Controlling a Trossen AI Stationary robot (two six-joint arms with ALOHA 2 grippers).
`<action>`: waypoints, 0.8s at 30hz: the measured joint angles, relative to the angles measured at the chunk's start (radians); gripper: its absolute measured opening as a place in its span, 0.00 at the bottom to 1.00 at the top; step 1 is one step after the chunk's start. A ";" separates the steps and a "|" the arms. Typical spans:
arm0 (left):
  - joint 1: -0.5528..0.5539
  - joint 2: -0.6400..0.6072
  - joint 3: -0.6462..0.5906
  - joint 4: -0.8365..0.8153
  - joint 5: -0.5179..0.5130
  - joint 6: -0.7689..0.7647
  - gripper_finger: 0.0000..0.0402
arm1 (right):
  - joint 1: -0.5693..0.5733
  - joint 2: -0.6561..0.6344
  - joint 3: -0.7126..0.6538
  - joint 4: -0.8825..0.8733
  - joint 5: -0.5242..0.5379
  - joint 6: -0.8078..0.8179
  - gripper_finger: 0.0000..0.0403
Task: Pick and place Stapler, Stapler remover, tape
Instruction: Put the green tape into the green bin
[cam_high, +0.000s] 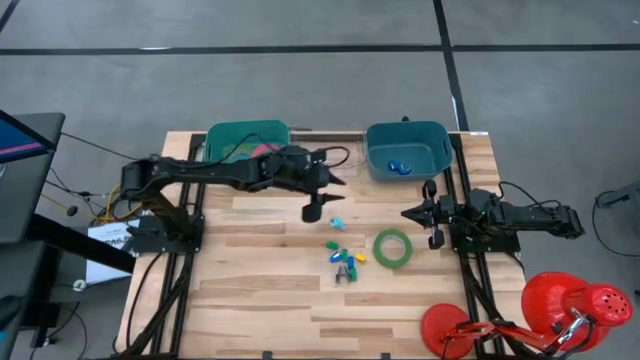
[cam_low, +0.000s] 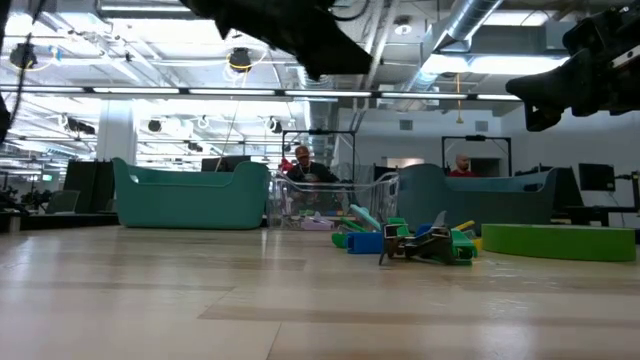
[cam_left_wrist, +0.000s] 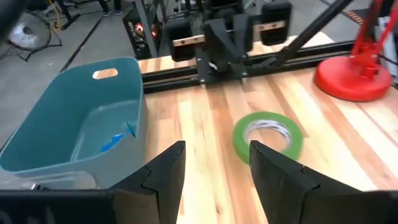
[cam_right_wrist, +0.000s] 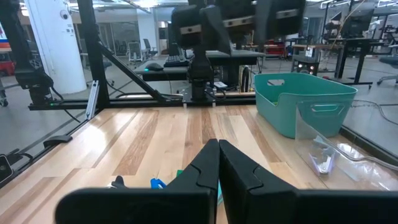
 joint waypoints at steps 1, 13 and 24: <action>-0.005 -0.021 -0.022 0.003 0.000 0.000 0.42 | 0.000 0.000 0.000 0.000 0.000 0.000 0.00; -0.041 -0.282 -0.255 0.000 0.000 0.000 0.42 | 0.000 0.000 0.000 0.000 0.000 0.000 0.00; -0.039 -0.432 -0.426 0.002 0.000 0.000 0.42 | 0.000 0.000 0.000 0.000 0.000 0.000 0.00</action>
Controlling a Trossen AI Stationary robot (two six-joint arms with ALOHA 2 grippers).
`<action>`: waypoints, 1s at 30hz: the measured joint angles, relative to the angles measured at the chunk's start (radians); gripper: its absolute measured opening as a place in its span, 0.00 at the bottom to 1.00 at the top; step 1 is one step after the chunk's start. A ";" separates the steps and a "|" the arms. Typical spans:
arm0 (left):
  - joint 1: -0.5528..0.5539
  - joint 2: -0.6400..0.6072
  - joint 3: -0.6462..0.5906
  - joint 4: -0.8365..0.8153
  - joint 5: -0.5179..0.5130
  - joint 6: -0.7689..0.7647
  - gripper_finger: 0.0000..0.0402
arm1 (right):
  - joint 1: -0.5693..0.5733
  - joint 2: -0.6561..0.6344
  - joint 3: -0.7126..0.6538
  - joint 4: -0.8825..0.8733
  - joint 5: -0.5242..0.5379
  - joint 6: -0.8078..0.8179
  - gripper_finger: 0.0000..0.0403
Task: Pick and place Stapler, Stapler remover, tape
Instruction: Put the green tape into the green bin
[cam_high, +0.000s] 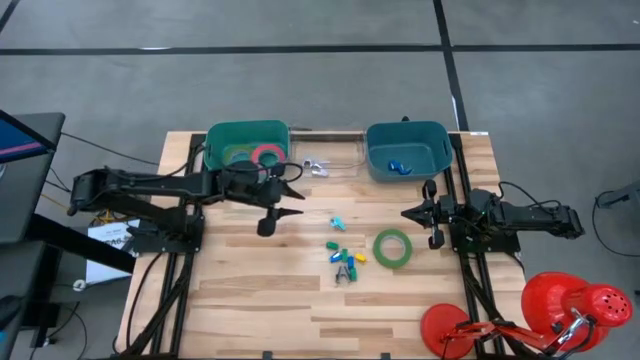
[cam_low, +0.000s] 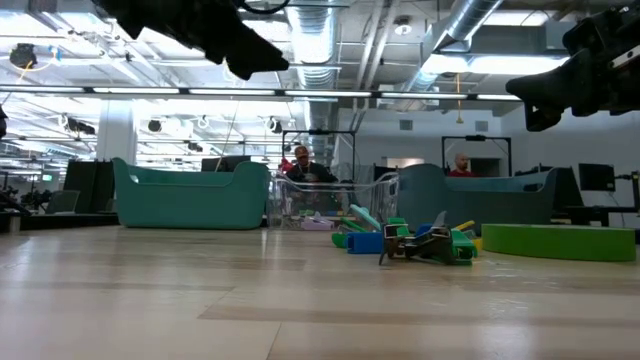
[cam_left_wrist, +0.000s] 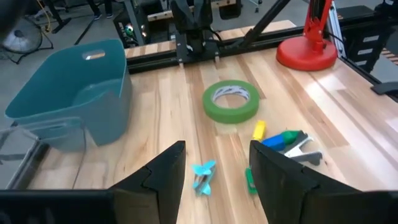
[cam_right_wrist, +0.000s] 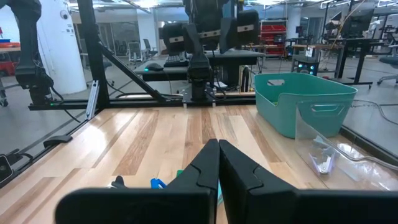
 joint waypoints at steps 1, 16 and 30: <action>0.000 -0.008 -0.010 0.000 0.000 0.000 0.42 | 0.000 0.000 0.000 0.000 0.000 0.000 0.00; -0.001 -0.051 -0.033 0.014 0.000 -0.048 0.42 | 0.000 0.000 0.000 0.000 0.000 0.000 0.00; -0.001 -0.224 -0.033 0.015 0.011 -0.152 0.42 | 0.000 0.000 0.000 0.000 0.000 0.000 0.00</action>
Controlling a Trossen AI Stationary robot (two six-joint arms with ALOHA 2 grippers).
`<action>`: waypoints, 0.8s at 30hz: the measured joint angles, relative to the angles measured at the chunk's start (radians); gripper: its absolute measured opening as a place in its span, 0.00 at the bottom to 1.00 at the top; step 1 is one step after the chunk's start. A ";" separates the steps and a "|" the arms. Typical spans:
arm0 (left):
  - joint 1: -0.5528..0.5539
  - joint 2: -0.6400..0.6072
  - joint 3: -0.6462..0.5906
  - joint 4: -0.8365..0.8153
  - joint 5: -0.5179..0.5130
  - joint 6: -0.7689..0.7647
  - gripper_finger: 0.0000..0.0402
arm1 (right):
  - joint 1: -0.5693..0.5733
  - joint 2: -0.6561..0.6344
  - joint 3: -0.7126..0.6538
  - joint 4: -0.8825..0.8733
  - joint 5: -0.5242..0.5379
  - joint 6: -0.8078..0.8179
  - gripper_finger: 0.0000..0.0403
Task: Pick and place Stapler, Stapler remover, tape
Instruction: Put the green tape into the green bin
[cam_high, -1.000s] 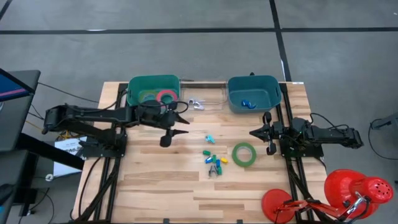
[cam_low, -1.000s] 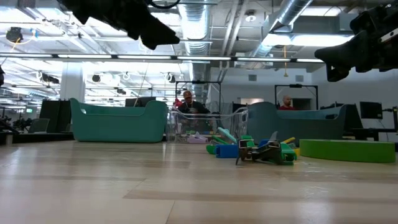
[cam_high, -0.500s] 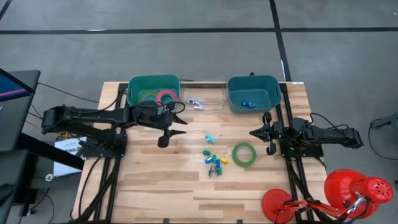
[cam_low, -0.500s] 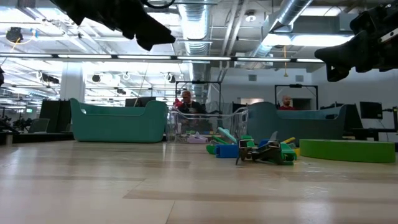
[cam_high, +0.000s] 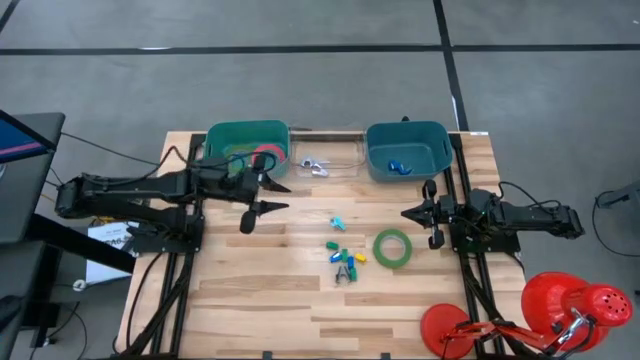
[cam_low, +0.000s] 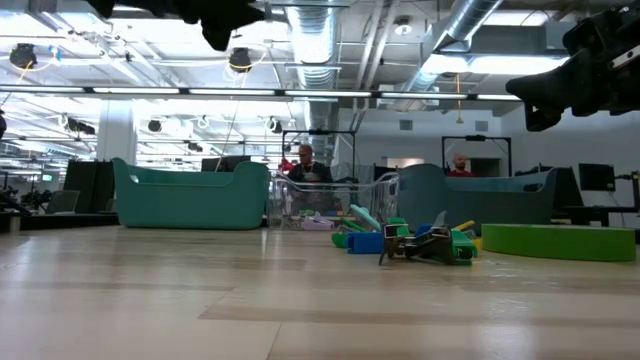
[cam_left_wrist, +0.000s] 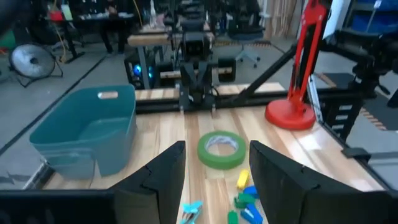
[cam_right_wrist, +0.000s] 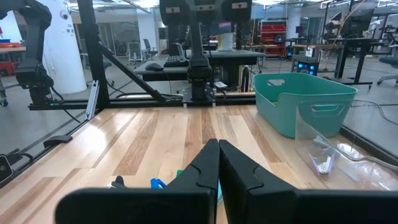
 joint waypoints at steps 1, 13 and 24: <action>0.000 -0.009 0.000 0.000 0.000 -0.002 0.42 | 0.000 0.000 0.000 0.000 0.000 0.000 0.00; 0.000 -0.040 0.000 0.001 -0.020 -0.007 0.42 | 0.000 0.000 0.000 0.000 0.000 0.000 0.00; 0.000 -0.038 0.000 0.006 -0.102 -0.055 0.42 | 0.002 0.000 -0.001 0.173 0.000 0.196 0.00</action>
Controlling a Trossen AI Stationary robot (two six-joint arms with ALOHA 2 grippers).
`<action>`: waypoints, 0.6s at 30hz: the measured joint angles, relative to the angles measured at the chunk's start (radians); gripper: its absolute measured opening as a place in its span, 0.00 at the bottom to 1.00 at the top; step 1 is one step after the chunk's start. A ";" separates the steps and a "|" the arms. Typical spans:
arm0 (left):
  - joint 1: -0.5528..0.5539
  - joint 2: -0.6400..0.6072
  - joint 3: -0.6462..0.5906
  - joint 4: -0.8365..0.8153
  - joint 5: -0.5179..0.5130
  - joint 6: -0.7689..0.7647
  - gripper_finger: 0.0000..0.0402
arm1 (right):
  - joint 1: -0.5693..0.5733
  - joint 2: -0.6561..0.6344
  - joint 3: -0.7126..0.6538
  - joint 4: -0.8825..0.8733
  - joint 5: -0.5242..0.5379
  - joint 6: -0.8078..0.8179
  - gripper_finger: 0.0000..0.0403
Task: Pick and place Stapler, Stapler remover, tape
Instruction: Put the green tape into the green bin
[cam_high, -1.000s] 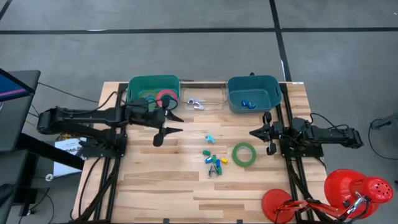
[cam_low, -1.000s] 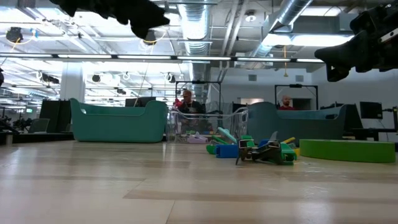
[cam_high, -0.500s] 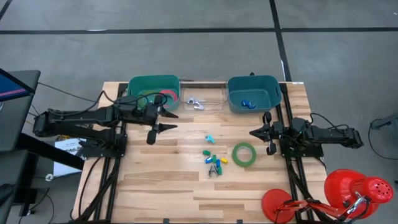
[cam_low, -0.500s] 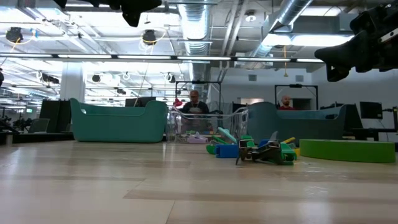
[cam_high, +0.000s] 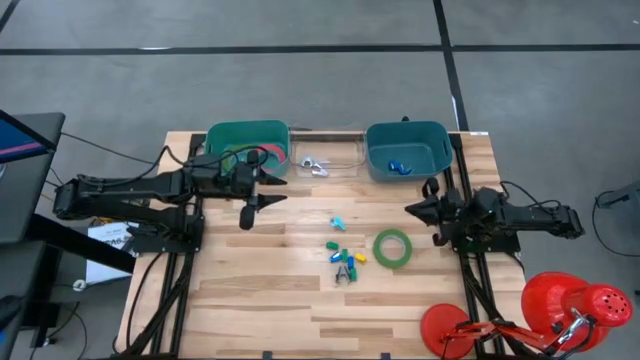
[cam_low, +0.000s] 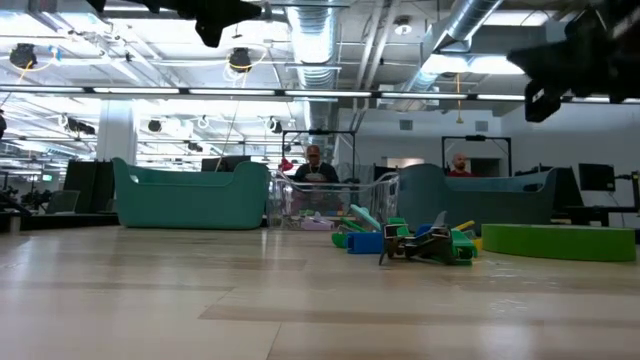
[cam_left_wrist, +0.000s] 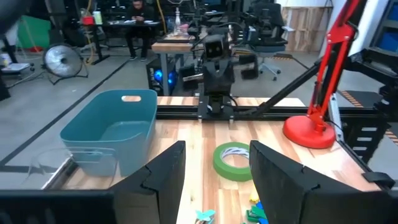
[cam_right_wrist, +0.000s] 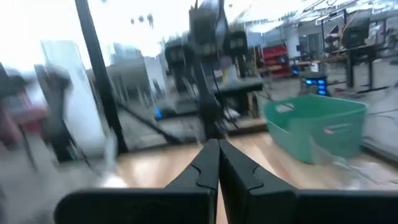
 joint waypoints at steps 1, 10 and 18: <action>0.000 0.000 0.000 0.000 -0.010 -0.001 0.42 | -0.001 0.000 0.000 0.030 0.000 0.059 0.00; 0.000 0.000 0.000 0.001 -0.023 -0.003 0.42 | -0.001 0.010 0.041 0.141 0.086 0.307 0.00; 0.000 0.000 0.000 0.003 -0.023 -0.003 0.42 | 0.000 0.131 0.198 -0.001 0.104 0.236 0.00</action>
